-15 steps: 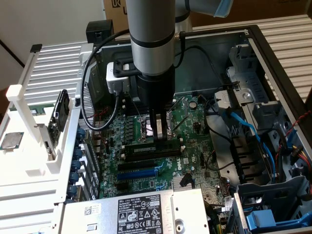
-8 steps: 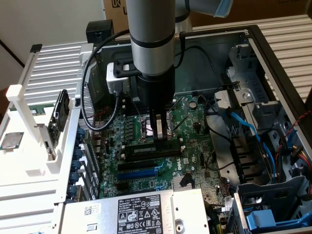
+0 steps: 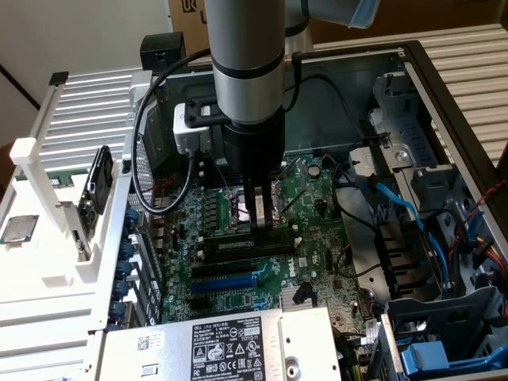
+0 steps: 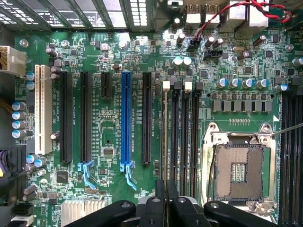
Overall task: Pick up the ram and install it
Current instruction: 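Insert the ram into the slot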
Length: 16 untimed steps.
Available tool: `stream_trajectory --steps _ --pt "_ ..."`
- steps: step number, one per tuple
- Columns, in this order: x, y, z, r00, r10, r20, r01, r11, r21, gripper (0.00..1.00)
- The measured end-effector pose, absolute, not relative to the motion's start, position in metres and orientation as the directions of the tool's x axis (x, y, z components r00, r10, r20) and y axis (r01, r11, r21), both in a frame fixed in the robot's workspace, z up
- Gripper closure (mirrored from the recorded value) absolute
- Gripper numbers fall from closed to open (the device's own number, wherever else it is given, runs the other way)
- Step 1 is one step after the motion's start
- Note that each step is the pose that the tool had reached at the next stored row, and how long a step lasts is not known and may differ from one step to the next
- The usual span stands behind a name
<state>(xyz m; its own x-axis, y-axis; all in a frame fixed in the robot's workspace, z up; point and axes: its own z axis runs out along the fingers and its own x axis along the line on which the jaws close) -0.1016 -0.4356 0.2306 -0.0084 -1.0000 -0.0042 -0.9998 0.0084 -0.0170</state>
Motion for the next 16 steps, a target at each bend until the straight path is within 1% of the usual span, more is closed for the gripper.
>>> stream_trajectory --steps 16 --pt "-0.104 -0.4343 0.2307 -0.005 -1.0 -0.006 -1.0 0.005 -0.024 0.88"
